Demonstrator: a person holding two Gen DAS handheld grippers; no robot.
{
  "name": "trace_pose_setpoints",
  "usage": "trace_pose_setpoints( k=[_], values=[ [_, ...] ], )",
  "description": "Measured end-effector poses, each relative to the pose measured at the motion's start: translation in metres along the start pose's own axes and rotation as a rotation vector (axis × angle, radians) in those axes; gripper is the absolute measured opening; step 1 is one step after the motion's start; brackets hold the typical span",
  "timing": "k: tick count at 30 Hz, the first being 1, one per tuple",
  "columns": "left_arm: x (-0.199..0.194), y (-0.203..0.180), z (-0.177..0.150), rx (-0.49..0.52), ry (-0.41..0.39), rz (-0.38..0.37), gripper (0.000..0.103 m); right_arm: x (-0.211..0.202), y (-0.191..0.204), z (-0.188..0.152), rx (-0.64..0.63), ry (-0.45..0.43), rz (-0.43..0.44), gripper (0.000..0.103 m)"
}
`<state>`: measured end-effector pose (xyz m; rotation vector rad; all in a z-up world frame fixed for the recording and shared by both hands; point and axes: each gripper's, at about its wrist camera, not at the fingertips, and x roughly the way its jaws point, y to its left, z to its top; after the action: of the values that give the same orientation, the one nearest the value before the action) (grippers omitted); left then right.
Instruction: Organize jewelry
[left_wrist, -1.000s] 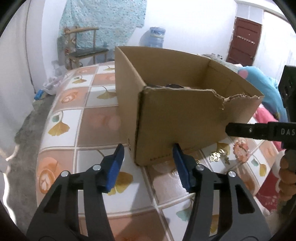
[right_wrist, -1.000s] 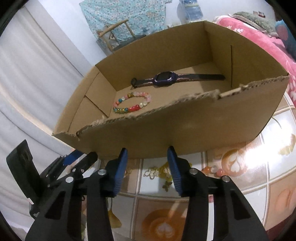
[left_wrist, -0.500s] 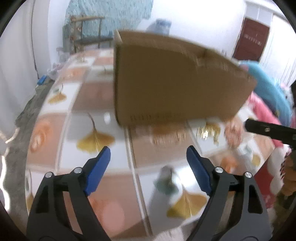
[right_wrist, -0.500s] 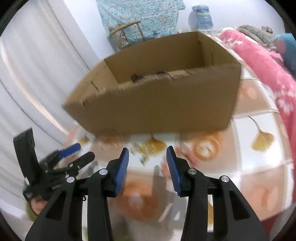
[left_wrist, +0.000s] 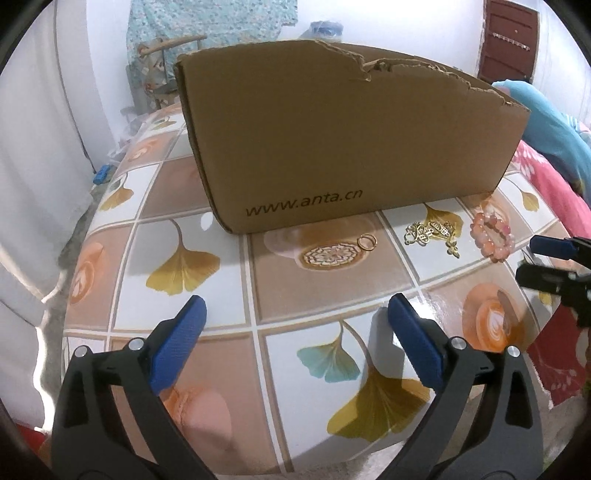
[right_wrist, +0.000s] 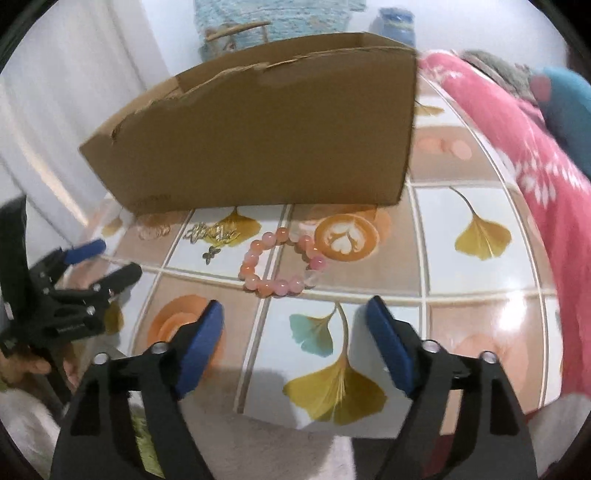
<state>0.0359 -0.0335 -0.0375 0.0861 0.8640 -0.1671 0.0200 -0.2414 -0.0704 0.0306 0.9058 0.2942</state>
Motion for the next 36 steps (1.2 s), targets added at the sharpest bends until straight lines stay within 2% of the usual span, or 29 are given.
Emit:
trace_pose_setpoints(
  k=[3, 6, 14, 16, 18, 21, 23, 28, 32, 36],
  values=[
    [0.000, -0.001, 0.001, -0.013, 0.025, 0.013, 0.096, 0.005, 0.008, 0.000, -0.075, 0.012, -0.028, 0.096],
    [-0.001, -0.002, 0.001, -0.020, 0.049, 0.014, 0.096, 0.009, 0.012, -0.002, -0.139, 0.021, -0.068, 0.096],
    [0.002, 0.000, 0.003, -0.008, 0.047, 0.002, 0.096, 0.005, 0.003, -0.004, -0.170, 0.016, -0.032, 0.096],
    [0.000, -0.001, 0.003, 0.004, 0.053, -0.009, 0.096, 0.000, -0.004, 0.002, -0.139, 0.033, -0.019, 0.096],
    [0.002, 0.001, 0.006, 0.016, 0.063, -0.019, 0.096, -0.010, -0.010, 0.008, -0.090, 0.010, 0.027, 0.096],
    [0.004, 0.002, 0.007, 0.026, 0.068, -0.029, 0.096, -0.020, -0.010, 0.021, -0.036, -0.037, 0.211, 0.096],
    [0.005, 0.003, 0.007, 0.029, 0.058, -0.031, 0.096, -0.014, -0.007, 0.030, -0.014, -0.022, 0.308, 0.096],
    [0.005, 0.003, 0.005, 0.030, 0.049, -0.032, 0.096, 0.008, -0.004, 0.041, 0.016, 0.058, 0.400, 0.096],
    [0.006, 0.004, 0.005, 0.034, 0.047, -0.035, 0.096, 0.020, -0.010, 0.039, 0.042, 0.124, 0.390, 0.096],
    [0.003, 0.004, 0.004, 0.038, 0.041, -0.038, 0.096, 0.016, -0.029, 0.038, 0.075, 0.104, 0.303, 0.096]
  ],
)
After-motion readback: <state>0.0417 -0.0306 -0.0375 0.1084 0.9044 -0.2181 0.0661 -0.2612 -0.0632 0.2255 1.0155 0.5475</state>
